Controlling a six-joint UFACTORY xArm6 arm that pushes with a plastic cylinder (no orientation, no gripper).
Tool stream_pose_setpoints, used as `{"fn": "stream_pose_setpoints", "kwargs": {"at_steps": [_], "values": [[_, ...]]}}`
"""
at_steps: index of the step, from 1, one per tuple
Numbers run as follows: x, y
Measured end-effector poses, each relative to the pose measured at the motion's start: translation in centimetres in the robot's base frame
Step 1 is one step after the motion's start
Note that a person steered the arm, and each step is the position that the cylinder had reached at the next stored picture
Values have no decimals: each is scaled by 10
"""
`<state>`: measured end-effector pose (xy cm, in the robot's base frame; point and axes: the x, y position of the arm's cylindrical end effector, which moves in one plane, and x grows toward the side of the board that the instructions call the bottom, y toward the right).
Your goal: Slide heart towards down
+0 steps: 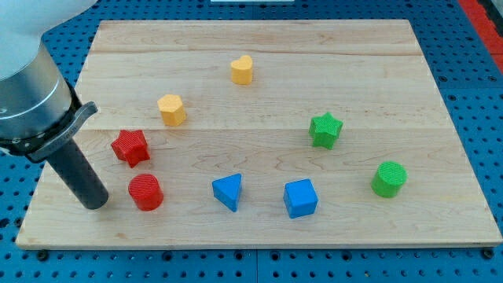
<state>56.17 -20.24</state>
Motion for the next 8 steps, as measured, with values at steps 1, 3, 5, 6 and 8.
{"fn": "stream_pose_setpoints", "kwargs": {"at_steps": [1,3,5,6,8], "values": [[-1,0],[-6,-8],[-87,-46],[-98,31],[-115,42]]}}
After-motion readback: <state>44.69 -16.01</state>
